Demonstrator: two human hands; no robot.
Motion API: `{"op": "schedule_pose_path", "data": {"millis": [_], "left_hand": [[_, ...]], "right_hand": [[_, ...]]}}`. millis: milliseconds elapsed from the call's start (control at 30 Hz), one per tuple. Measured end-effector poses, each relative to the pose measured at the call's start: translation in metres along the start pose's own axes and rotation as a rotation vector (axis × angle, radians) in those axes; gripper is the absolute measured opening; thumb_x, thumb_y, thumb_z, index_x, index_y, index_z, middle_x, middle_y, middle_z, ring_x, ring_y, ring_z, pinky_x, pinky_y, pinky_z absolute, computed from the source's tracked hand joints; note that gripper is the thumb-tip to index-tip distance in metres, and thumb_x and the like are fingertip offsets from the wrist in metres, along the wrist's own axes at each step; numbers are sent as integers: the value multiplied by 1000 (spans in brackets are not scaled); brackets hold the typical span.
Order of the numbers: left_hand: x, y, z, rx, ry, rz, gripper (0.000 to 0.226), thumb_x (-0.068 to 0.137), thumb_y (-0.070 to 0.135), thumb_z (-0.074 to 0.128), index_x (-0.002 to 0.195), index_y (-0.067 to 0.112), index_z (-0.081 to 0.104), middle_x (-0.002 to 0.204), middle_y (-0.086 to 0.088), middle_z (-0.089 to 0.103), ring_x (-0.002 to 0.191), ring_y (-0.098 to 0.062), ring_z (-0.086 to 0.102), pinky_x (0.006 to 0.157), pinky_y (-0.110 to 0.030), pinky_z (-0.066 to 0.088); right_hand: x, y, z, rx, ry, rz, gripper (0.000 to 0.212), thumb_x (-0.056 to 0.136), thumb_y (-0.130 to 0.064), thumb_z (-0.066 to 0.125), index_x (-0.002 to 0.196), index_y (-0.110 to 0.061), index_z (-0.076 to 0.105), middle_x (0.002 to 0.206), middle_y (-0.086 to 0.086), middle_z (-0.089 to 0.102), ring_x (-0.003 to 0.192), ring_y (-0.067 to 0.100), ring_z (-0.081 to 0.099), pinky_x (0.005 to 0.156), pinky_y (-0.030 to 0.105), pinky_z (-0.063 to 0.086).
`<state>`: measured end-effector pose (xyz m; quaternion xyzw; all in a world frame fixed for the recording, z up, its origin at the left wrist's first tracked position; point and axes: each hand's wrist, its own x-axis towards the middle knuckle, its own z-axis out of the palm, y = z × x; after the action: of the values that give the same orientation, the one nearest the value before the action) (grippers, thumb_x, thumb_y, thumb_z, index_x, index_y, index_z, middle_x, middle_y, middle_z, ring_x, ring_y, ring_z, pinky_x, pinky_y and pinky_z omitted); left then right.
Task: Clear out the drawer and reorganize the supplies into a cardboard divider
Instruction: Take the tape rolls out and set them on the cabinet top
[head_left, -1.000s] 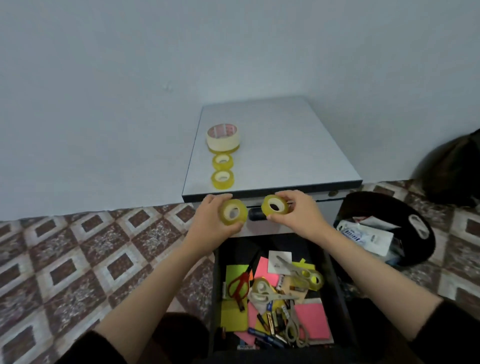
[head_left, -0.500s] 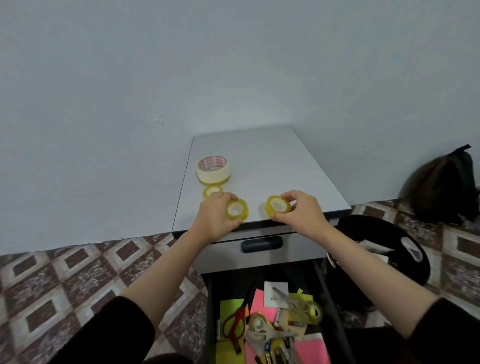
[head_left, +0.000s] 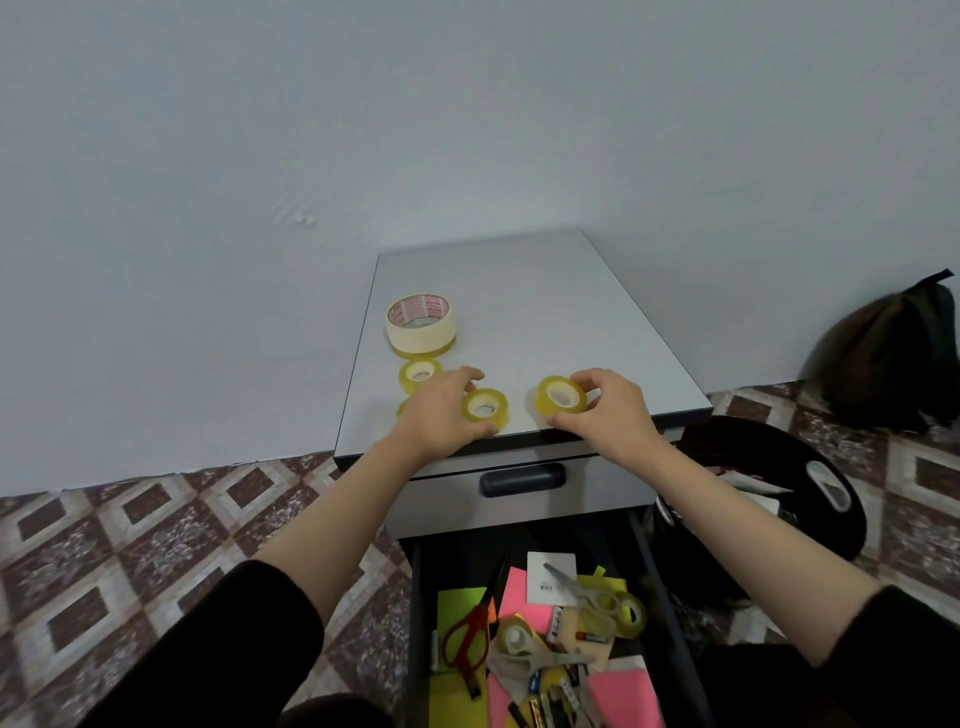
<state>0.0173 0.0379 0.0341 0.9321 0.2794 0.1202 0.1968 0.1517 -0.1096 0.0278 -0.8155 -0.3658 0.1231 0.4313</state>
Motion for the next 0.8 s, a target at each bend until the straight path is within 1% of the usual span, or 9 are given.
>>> {"op": "schedule_pose_path", "data": {"millis": [100,200,300,367,467,567,700,800], "left_hand": [[-6,-5,-1,-21,25,-2,69,75,32,75,133,11,44,130,-5,52,115,-18,50,90,-26,39],[-18,-15,-5,-40,97,23,66,76,32,75,131,10,46,131,-6,50,117,-20,48,91,-23,36],[-33,-26,-7,-32,223,23,68,75,32,76,131,8,47,134,-7,46,124,-21,42,100,-22,30],[-43,-32,-7,-37,266,-15,72,75,33,75,135,9,43,141,-7,39,130,-20,36,105,-24,26],[-56,-43,-6,-10,211,-77,78,78,38,71,141,10,34,149,-7,28,137,-21,25,110,-28,22],[-64,-51,-3,12,139,-147,82,81,42,67,145,10,26,153,-6,20,141,-20,17,113,-30,18],[-65,-53,0,33,106,-170,83,81,43,66,145,9,24,153,-6,21,140,-20,18,114,-29,16],[-65,-51,0,45,109,-173,84,81,43,66,145,8,24,152,-7,24,139,-20,20,113,-27,16]], "right_hand": [[2,-1,1,-3,-7,-3,61,71,-20,80,125,-7,53,121,7,56,98,21,56,82,26,43],[4,-3,2,-11,-25,-15,59,73,-20,79,125,-7,54,121,7,56,95,18,53,80,24,40],[5,-6,4,-19,-52,-22,60,74,-18,78,127,-6,53,125,8,55,110,20,52,86,21,37],[6,-7,5,-43,-73,-28,60,75,-18,77,129,-6,53,128,9,53,118,21,49,89,21,35],[6,-9,6,-86,-93,-40,59,76,-16,76,129,-4,53,129,10,53,119,22,48,89,20,34],[7,-10,6,-97,-91,-34,59,76,-14,75,130,-3,52,128,11,53,119,23,48,89,20,34],[7,-13,6,-120,-87,-37,53,76,-12,74,126,-3,55,124,11,56,116,23,50,89,24,38],[9,-14,9,-147,-85,-27,54,76,-14,75,125,-4,56,123,10,57,114,24,51,90,27,39]]}}
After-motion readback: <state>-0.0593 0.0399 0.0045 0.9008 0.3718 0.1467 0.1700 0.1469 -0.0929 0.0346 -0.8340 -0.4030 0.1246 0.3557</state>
